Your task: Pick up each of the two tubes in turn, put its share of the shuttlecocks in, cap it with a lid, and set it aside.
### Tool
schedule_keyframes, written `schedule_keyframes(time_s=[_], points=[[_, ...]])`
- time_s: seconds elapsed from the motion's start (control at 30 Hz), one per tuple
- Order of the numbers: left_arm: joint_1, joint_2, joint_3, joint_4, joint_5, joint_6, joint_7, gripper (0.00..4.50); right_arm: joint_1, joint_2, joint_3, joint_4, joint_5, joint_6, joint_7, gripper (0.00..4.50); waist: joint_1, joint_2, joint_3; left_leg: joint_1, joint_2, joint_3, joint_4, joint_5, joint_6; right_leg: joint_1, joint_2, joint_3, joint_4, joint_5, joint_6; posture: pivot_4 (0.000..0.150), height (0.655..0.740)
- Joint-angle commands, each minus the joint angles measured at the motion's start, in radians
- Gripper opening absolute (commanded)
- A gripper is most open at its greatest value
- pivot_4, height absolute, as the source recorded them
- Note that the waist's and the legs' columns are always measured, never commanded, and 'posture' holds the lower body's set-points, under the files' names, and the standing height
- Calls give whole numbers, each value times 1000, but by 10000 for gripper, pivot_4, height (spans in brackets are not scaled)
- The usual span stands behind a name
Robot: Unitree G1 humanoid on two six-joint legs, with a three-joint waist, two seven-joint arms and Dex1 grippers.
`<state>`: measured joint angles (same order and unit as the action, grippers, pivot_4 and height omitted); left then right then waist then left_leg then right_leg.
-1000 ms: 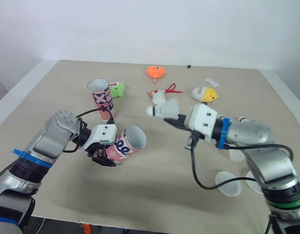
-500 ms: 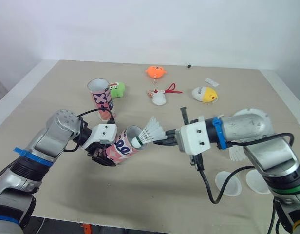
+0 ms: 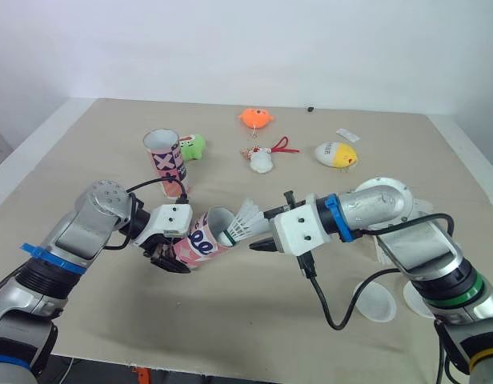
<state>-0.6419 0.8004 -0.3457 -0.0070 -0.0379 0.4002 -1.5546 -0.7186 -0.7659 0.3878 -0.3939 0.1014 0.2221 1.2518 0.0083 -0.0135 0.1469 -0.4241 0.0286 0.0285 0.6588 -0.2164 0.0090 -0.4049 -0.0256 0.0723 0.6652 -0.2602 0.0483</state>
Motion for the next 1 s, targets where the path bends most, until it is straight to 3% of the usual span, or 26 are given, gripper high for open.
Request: schedule_keyframes(time_s=[0.03, 0.27, 0.47, 0.7, 0.83, 1.0], points=[[21, -19, -47, 6, -1, 1, -1, 34281, -13, -15, -94, -97, 165, 95, 53, 24637, 0, 0, 0, 0, 0, 0, 0, 0, 0, 0, 0, 0, 0, 0, 0, 1500, 7400], [17, -28, -51, 17, 0, -2, 1, 34281, -31, 12, -142, -121, 277, 189, 31, 24637, 0, 0, 0, 0, 0, 0, 0, 0, 0, 0, 0, 0, 0, 0, -1, 1500, 7400], [15, -38, -52, 17, 1, -2, 2, 34281, 50, -53, -304, -116, 448, 325, 15, 24637, 4, 0, 0, 0, -1, -1, 1, 0, 0, 1, -2, -1, 0, 0, 0, 1500, 7400], [36, -34, -46, -1, -4, 8, 6, 34281, 436, -150, -612, -214, 397, 458, -238, 24637, 6, -1, -1, -1, -5, -1, 1, 0, 1, 2, -7, -1, -1, -1, 5, 1500, 7400], [41, -43, -56, 4, -4, 3, 3, 34281, 755, -111, -872, -370, 416, 561, -305, 24637, 8, 0, -1, -1, -6, -4, -1, -1, 1, 4, -7, -3, -1, -2, 6, 1500, 7400], [20, -66, -71, 33, 1, -16, -9, 34281, 1022, -31, -1065, -439, 420, 583, -333, 24637, 5, 1, -2, 1, -8, -3, 1, -1, 1, 6, -8, -1, -1, -5, 14, 1500, 7400]])
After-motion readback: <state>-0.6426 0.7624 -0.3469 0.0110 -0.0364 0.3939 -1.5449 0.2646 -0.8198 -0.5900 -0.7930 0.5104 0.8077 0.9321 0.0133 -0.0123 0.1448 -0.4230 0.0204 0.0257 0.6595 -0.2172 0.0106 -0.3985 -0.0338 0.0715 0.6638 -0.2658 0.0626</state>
